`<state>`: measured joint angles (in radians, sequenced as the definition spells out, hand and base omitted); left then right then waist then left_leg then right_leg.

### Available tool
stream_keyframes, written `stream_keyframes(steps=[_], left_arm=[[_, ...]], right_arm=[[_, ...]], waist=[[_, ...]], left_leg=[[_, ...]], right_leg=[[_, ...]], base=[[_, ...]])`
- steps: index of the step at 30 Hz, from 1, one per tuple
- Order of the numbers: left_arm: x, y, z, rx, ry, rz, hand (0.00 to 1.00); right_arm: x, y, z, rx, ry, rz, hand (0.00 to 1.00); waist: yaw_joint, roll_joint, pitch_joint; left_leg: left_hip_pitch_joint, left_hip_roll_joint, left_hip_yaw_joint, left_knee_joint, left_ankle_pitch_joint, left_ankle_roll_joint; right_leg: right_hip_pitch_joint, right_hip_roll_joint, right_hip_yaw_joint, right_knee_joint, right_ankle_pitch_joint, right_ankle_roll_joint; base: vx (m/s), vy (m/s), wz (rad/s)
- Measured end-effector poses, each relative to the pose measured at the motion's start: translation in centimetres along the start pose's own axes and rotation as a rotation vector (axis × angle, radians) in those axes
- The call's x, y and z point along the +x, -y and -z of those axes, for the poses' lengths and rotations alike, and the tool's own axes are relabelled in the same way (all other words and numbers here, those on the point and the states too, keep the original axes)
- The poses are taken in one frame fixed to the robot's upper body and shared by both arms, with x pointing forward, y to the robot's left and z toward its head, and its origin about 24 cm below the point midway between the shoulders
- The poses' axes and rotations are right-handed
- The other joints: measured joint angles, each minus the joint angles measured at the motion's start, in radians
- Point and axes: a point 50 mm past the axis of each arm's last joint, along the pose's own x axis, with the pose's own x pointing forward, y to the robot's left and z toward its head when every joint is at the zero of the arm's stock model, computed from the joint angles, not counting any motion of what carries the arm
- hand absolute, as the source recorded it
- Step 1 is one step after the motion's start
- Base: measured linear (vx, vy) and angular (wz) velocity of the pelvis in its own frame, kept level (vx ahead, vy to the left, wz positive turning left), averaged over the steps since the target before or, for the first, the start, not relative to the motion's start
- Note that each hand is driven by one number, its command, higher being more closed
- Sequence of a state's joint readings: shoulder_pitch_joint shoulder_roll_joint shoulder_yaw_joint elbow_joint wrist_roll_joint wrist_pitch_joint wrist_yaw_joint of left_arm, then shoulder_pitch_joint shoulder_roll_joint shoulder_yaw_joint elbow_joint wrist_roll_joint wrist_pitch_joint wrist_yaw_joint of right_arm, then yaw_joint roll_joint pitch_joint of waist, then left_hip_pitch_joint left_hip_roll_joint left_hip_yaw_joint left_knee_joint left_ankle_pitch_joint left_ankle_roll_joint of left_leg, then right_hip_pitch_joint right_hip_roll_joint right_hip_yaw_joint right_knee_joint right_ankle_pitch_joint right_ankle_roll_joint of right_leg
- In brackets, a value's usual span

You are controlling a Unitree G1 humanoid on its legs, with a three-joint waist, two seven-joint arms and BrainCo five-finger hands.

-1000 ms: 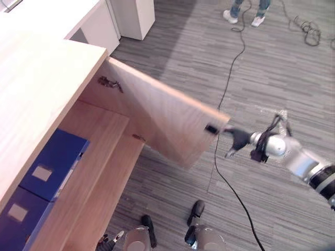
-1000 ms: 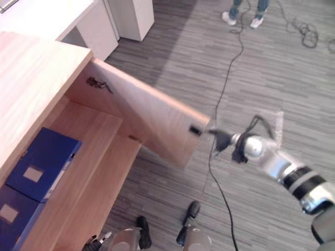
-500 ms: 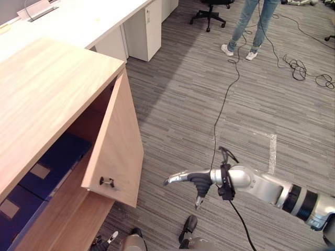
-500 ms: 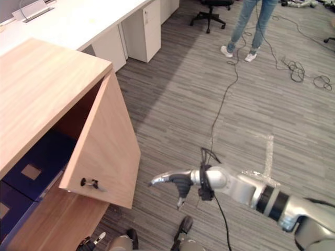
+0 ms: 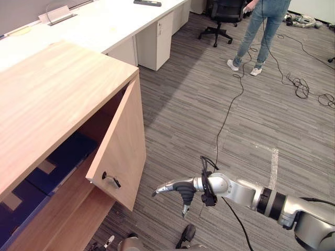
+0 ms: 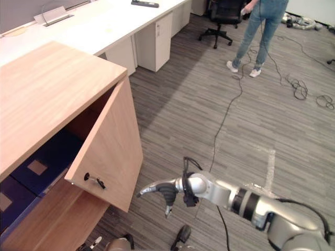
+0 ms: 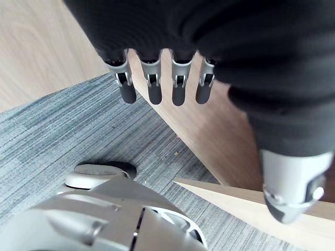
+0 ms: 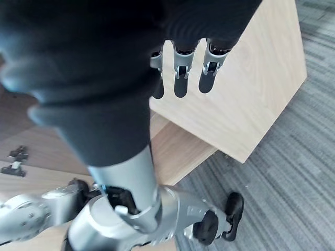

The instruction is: Walk over to the cabinet, pick up the folder, carry it to the office cabinet, place the folder inside the office cabinet, then close the office cabinet door

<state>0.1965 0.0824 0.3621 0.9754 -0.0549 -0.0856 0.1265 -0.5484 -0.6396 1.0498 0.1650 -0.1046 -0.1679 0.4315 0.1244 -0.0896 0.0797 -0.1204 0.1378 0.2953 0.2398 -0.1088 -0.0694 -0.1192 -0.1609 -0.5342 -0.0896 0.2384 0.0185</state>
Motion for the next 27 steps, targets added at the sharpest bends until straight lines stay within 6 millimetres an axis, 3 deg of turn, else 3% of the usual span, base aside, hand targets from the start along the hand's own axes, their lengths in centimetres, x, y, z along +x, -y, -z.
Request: stream_keyframes(steps=[5, 8, 10, 12, 14, 15, 16, 17, 19, 20, 22, 23, 24, 27], left_arm=[[0.1, 0.6, -0.3, -0.08, -0.001, 0.006, 0.0], [0.0, 0.6, -0.1, -0.078, -0.006, 0.008, 0.0], [0.0, 0.6, 0.1, -0.063, -0.014, 0.012, 0.0], [0.0, 0.5, 0.4, -0.033, -0.026, 0.018, 0.0], [0.1, -0.1, 0.6, -0.008, -0.041, 0.01, 0.0], [0.1, -0.8, 0.9, 0.011, -0.056, -0.003, 0.0], [0.1, -1.2, 0.9, 0.021, -0.06, -0.01, 0.0], [0.2, -1.6, 0.7, 0.031, -0.058, -0.02, 0.0], [0.3, -2.0, 0.3, 0.037, -0.05, -0.028, 0.0], [0.4, -2.1, 0.1, 0.037, -0.048, -0.032, 0.0], [0.6, -2.0, -0.3, 0.035, -0.037, -0.029, 0.0], [0.8, -2.0, -1.0, 0.036, -0.02, -0.029, 0.0], [0.8, -0.9, -1.1, 0.024, -0.023, -0.006, 0.0], [0.6, -0.4, -0.3, -0.004, -0.049, 0.001, 0.0]], right_arm=[[1.1, -0.6, 2.1, 0.117, -0.092, 0.144, 0.0], [0.9, -1.8, 3.6, 0.232, -0.155, 0.258, 0.0], [0.6, -3.3, 4.1, 0.335, -0.18, 0.328, 0.0], [0.6, -5.0, 4.4, 0.41, -0.207, 0.346, 0.0], [1.1, -6.0, 4.1, 0.462, -0.205, 0.368, 0.0], [1.7, -6.3, 3.5, 0.49, -0.184, 0.371, 0.0], [2.1, -6.5, 3.0, 0.506, -0.168, 0.373, 0.0], [2.4, -6.4, 2.7, 0.538, -0.153, 0.399, 0.0], [2.3, -5.9, 2.8, 0.567, -0.151, 0.443, 0.0], [2.2, -5.7, 3.0, 0.574, -0.156, 0.459, 0.0], [1.8, -5.5, 3.4, 0.59, -0.171, 0.494, 0.0], [1.6, -5.3, 3.5, 0.598, -0.174, 0.515, 0.0], [1.3, -5.6, 4.1, 0.626, -0.203, 0.529, 0.0], [1.3, -5.9, 4.2, 0.646, -0.214, 0.527, 0.0]], waist=[[0.006, 0.0, -0.002], [0.008, 0.004, -0.015], [-0.005, 0.008, -0.016], [-0.013, 0.013, -0.025], [-0.028, 0.006, -0.028], [-0.032, 0.003, -0.026], [-0.031, -0.002, -0.029], [-0.032, -0.003, -0.027], [-0.034, -0.002, -0.014], [-0.039, -0.005, -0.006], [-0.052, -0.022, 0.01], [-0.057, -0.057, 0.027], [-0.055, -0.047, 0.036], [-0.058, -0.031, 0.041]], left_leg=[[0.007, -0.039, -0.052, -0.054, 0.042, 0.011], [0.026, -0.072, -0.096, -0.081, 0.048, 0.022], [0.053, -0.117, -0.163, -0.109, 0.05, 0.043], [0.073, -0.147, -0.218, -0.131, 0.059, 0.06], [0.075, -0.162, -0.277, -0.132, 0.069, 0.073], [0.087, -0.161, -0.312, -0.132, 0.078, 0.072], [0.088, -0.157, -0.334, -0.131, 0.083, 0.081], [0.086, -0.146, -0.367, -0.132, 0.087, 0.081], [0.084, -0.131, -0.419, -0.133, 0.094, 0.074], [0.085, -0.127, -0.441, -0.133, 0.096, 0.07], [0.082, -0.138, -0.478, -0.129, 0.097, 0.053], [0.073, -0.17, -0.498, -0.125, 0.091, 0.036], [0.066, -0.159, -0.509, -0.117, 0.084, 0.023], [0.049, -0.103, -0.515, -0.137, 0.088, -0.009]], right_leg=[[0.016, -0.029, -0.054, 0.005, -0.002, 0.002], [0.036, -0.071, -0.099, 0.051, -0.028, 0.025], [0.023, -0.168, -0.131, 0.233, -0.107, 0.042], [-0.012, -0.246, -0.103, 0.411, -0.132, 0.004], [-0.049, -0.276, 0.016, 0.527, -0.114, -0.036], [-0.065, -0.258, 0.115, 0.557, -0.104, -0.054], [-0.064, -0.236, 0.177, 0.563, -0.115, -0.046], [-0.056, -0.187, 0.249, 0.553, -0.18, -0.007], [-0.044, -0.1, 0.327, 0.505, -0.284, 0.017], [-0.035, -0.06, 0.351, 0.467, -0.301, 0.029], [-0.025, -0.007, 0.39, 0.377, -0.297, 0.037], [-0.018, -0.001, 0.421, 0.32, -0.262, 0.058], [-0.018, 0.006, 0.402, 0.322, -0.28, 0.063], [-0.017, 0.065, 0.383, 0.263, -0.276, 0.042]], base=[[0.03, 0.048, 0.35], [0.06, 0.12, 0.5], [0.09, 0.178, 0.7], [0.1, 0.218, 0.88], [0.11, 0.202, 0.99], [0.13, 0.127, 0.84], [0.15, 0.085, 0.86], [0.11, 0.022, 0.68], [0.07, -0.064, 0.73], [0.06, -0.164, 0.87], [0.03, -0.216, 0.73], [-0.01, -0.264, 0.57], [-0.01, -0.242, 0.45], [0.01, -0.176, 0.0]])
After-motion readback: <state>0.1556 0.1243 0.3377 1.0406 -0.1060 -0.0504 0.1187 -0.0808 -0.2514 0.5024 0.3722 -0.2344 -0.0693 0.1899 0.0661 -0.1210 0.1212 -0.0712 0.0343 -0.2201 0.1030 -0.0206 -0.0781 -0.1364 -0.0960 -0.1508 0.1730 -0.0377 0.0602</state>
